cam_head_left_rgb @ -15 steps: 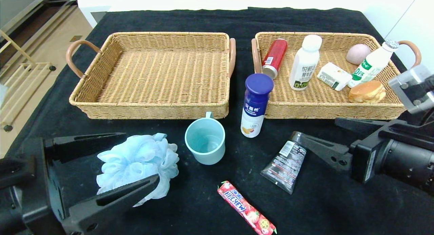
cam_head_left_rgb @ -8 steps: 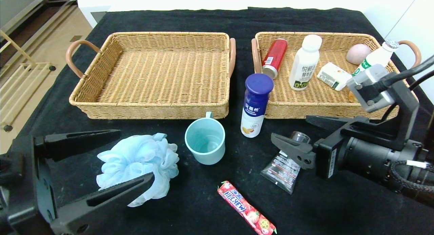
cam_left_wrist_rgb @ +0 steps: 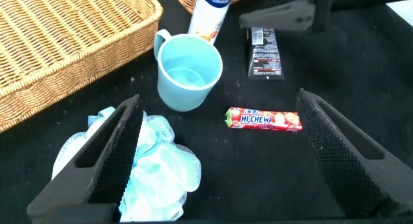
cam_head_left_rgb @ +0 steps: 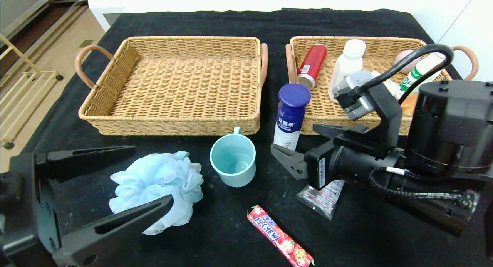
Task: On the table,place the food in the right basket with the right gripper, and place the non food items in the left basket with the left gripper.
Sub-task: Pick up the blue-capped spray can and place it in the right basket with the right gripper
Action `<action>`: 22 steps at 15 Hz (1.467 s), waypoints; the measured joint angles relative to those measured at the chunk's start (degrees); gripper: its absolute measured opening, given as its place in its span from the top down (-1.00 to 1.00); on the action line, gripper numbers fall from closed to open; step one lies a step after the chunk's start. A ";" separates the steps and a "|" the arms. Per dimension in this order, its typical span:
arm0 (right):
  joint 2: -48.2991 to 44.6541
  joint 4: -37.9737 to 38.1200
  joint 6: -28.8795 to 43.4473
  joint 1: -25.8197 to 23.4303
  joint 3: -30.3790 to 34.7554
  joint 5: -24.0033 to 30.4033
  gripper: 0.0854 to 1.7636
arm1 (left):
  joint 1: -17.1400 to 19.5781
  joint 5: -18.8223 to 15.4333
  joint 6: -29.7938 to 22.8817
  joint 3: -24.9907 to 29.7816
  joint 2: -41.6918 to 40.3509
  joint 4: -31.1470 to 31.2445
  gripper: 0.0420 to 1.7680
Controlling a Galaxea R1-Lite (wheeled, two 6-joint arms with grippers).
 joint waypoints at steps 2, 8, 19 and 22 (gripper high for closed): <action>1.44 -0.06 -0.09 0.11 -1.11 -1.65 -0.92 | 0.00 0.00 0.00 0.05 -0.02 0.00 -0.94; 4.74 -3.80 -0.12 0.13 -3.45 -3.50 -0.93 | -0.09 0.00 0.00 0.09 0.00 0.02 -0.94; 8.44 -8.61 -0.01 -1.18 -6.03 -5.01 -0.94 | -0.09 -0.02 0.34 0.16 0.01 0.06 -0.94; 9.11 -8.83 -0.01 -1.18 -6.07 -5.03 -0.94 | -0.09 0.00 0.34 0.20 0.01 0.06 -0.94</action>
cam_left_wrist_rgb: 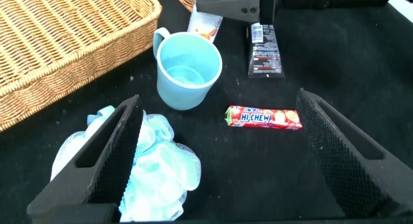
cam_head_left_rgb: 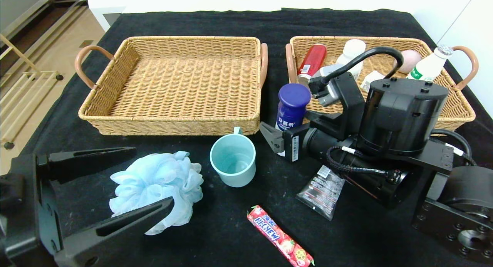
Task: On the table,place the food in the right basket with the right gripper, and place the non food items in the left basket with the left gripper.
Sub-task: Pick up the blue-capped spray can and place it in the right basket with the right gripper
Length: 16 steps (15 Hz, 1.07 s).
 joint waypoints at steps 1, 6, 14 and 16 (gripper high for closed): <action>0.18 -0.02 0.00 0.00 0.00 0.02 -0.94 | 0.00 0.00 0.00 0.00 0.00 0.00 -0.94; 0.85 -0.13 0.09 -0.17 -0.30 0.02 -0.94 | 0.00 -0.02 0.07 -0.02 -0.04 0.00 -0.94; 1.27 -1.54 0.28 -1.16 -0.29 0.10 -0.94 | 0.00 -0.02 0.10 0.05 -0.04 0.00 -0.94; 1.32 -1.66 0.28 -1.18 -0.29 0.10 -0.54 | 0.00 0.00 0.10 0.05 -0.01 0.00 -0.94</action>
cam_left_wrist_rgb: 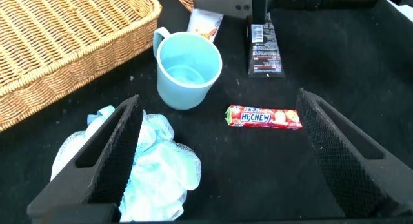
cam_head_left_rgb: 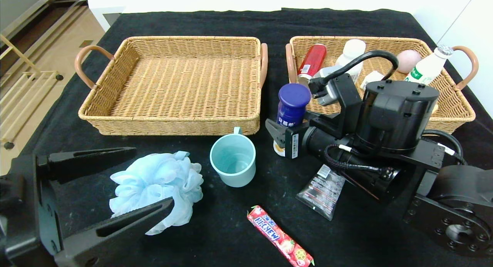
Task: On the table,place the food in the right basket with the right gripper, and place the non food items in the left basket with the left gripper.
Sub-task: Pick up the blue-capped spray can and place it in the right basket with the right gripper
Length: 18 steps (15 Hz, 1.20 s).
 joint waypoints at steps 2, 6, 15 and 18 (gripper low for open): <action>0.00 -0.07 0.00 -0.04 -0.01 0.04 -0.18 | 0.00 -0.02 0.00 0.00 0.01 0.00 -0.94; 0.00 -0.11 -0.05 -0.09 0.21 0.09 0.10 | 0.00 -0.02 0.00 0.00 0.00 0.00 -0.94; -0.13 0.17 -0.20 -0.12 0.57 0.28 0.10 | 0.00 0.05 -0.02 0.00 0.01 0.00 -0.94; -0.24 0.33 -0.28 -0.17 0.62 0.34 0.10 | 0.00 0.06 0.21 0.00 0.01 0.00 -0.94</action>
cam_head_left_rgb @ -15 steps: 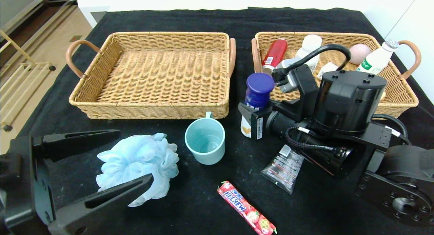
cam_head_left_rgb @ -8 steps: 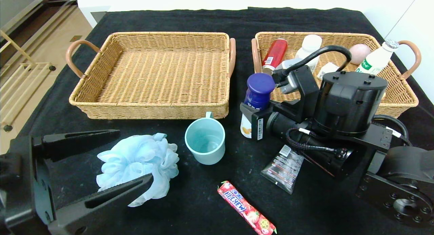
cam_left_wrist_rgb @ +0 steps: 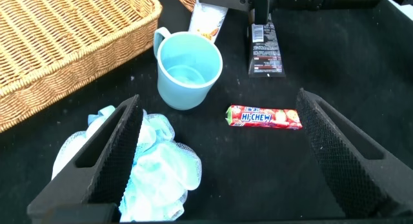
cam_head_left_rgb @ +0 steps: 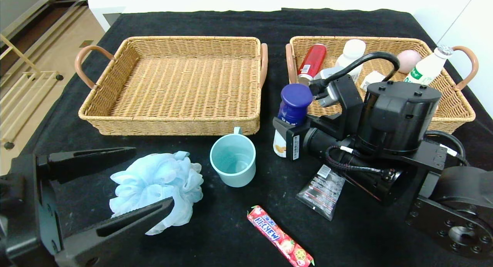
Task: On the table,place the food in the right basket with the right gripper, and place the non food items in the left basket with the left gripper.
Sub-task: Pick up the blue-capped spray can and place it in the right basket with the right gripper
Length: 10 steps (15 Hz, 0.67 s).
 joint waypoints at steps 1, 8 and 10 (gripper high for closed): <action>-0.17 0.15 -0.21 0.02 0.00 0.02 0.10 | 0.00 0.00 0.02 0.02 0.00 0.00 -0.94; -6.18 5.44 -0.44 0.80 0.04 0.02 0.10 | 0.00 0.00 0.05 0.09 0.02 0.00 -0.94; -8.41 5.77 -0.44 0.94 0.01 0.02 0.10 | 0.00 0.02 0.05 0.13 0.11 0.00 -0.94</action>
